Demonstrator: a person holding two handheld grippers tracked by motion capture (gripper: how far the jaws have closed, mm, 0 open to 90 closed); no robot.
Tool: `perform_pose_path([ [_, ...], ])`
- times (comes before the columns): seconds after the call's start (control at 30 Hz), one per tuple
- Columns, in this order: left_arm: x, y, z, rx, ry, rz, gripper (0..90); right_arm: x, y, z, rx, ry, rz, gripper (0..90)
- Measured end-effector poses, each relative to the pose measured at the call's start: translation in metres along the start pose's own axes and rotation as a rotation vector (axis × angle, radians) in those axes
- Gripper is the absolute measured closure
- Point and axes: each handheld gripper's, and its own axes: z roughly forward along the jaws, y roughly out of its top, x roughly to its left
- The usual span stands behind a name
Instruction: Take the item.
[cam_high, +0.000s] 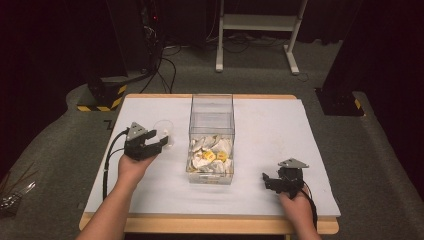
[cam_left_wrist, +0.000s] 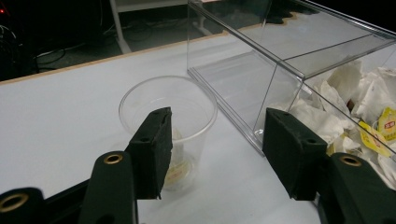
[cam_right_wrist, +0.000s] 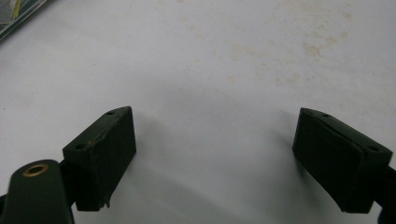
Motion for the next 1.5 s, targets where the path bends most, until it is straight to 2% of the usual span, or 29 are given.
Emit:
perform_pose_path([
  [0.07, 0.0, -0.003, -0.003, 0.001, 0.007, 0.008, 44.0, 0.0, 0.0, 0.0, 0.0, 0.0, 0.0, 13.4],
  [0.47, 0.001, -0.027, -0.018, 0.019, 0.008, -0.001, 43.9, 0.0, 0.0, 0.0, 0.0, -0.001, -0.001, 13.4],
  [0.8, 0.003, -0.052, -0.026, 0.057, 0.006, -0.006, 43.1, 0.0, 0.0, 0.0, 0.001, -0.001, -0.001, 13.4],
  [1.0, 0.003, -0.068, -0.028, 0.099, 0.003, 0.0, 42.1, 0.0, 0.0, 0.0, 0.0, -0.001, -0.001, 13.4],
  [1.13, 0.005, -0.08, -0.031, 0.124, 0.009, -0.011, 40.9, 0.0, 0.0, 0.0, -0.001, -0.003, -0.002, 13.5],
  [1.33, 0.01, -0.095, -0.036, 0.183, 0.019, -0.011, 37.7, 0.0, 0.0, 0.0, -0.001, -0.001, -0.001, 13.5],
  [1.4, 0.012, -0.101, -0.036, 0.214, 0.025, -0.012, 33.4, 0.0, 0.0, 0.0, 0.0, -0.001, -0.001, 13.5],
  [1.43, 0.013, -0.103, -0.036, 0.24, 0.034, 0.004, 30.9, 0.0, 0.0, 0.0, 0.0, -0.002, -0.001, 13.4],
  [1.47, 0.015, -0.105, -0.036, 0.257, 0.028, -0.011, 28.3, 0.0, 0.0, 0.0, 0.0, -0.002, -0.001, 13.5],
  [1.5, 0.017, -0.106, -0.038, 0.253, 0.013, -0.029, 26.4, 0.0, 0.0, 0.0, 0.0, -0.002, -0.001, 13.5],
])
